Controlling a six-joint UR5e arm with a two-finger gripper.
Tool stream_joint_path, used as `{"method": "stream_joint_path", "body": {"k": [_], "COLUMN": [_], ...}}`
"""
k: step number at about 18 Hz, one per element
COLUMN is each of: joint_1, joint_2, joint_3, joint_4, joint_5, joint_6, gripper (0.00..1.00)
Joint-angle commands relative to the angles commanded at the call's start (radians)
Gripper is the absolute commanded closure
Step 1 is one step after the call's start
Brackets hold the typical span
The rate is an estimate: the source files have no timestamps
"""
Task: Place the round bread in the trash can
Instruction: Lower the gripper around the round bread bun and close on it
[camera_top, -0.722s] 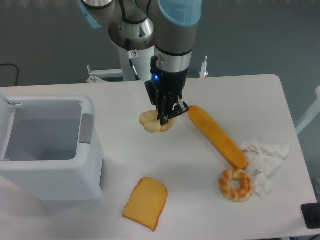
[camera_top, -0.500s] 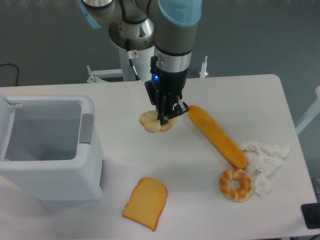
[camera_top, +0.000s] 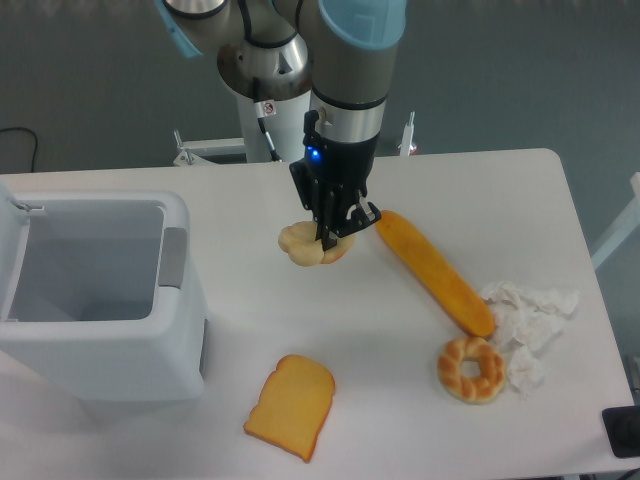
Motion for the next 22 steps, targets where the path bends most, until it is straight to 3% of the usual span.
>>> {"method": "stream_joint_path", "body": {"k": [7, 15, 22], "joint_1": [0.003, 0.0, -0.008], "joint_2": [0.0, -0.002, -0.011], "joint_3": [0.005, 0.038, 0.037], "joint_4": [-0.002, -0.002, 0.002], "joint_5": [-0.003, -0.06, -0.066], "joint_6": [-0.023, -0.162, -0.143], "gripper": [1.0, 1.0, 1.0]}}
